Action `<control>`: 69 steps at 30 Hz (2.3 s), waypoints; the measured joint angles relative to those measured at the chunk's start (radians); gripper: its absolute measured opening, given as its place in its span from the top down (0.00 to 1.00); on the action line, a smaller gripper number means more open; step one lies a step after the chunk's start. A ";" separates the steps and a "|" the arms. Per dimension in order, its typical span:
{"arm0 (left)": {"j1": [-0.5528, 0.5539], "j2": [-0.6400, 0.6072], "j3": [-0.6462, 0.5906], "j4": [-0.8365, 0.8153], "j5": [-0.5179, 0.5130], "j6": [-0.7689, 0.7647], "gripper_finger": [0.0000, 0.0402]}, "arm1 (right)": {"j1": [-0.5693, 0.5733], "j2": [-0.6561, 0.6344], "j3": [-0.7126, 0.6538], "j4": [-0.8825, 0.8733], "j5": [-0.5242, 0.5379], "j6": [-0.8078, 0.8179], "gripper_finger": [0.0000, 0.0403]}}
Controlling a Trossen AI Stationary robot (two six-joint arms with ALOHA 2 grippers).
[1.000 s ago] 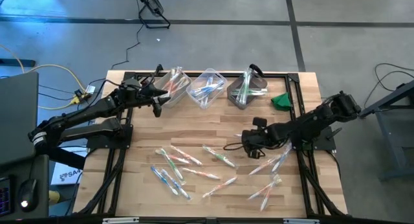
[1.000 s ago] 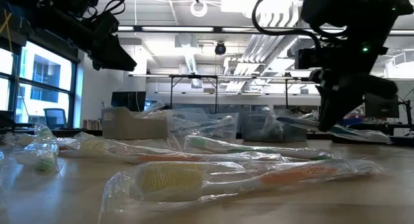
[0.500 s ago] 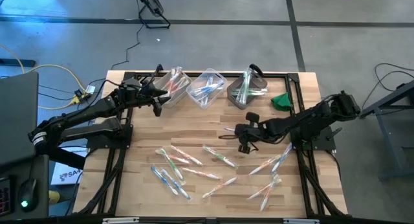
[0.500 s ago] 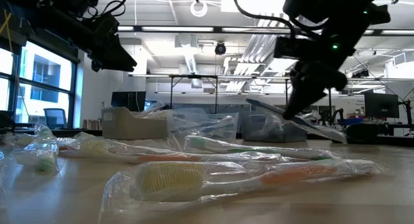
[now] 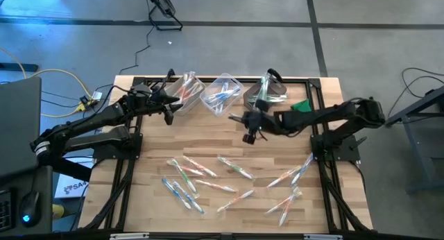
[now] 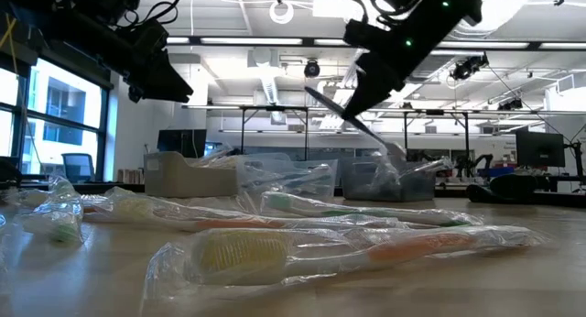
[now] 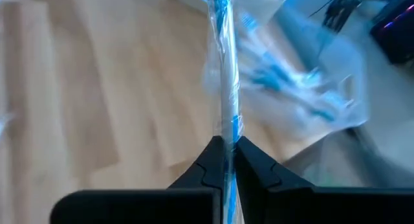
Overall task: Pick & Place Toothbrushes
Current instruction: Put the blue toothbrush into the transparent bin
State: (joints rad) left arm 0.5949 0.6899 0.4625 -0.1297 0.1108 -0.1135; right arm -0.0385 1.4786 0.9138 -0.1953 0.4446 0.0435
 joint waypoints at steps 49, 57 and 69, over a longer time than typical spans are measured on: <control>0.000 0.000 0.000 0.078 0.000 0.010 0.59 | -0.435 0.478 0.535 0.074 -0.601 -1.046 0.98; 0.000 0.000 0.000 0.076 0.000 0.012 0.59 | -0.450 0.496 0.536 0.021 -0.603 -1.023 0.98; 0.000 0.000 0.000 0.076 0.000 0.012 0.59 | -0.499 0.517 0.535 -0.040 -0.684 -0.937 0.97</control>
State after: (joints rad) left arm 0.5952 0.6895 0.4625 -0.0540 0.1108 -0.1016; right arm -0.5371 1.9957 1.4485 -0.2350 -0.2392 -0.8935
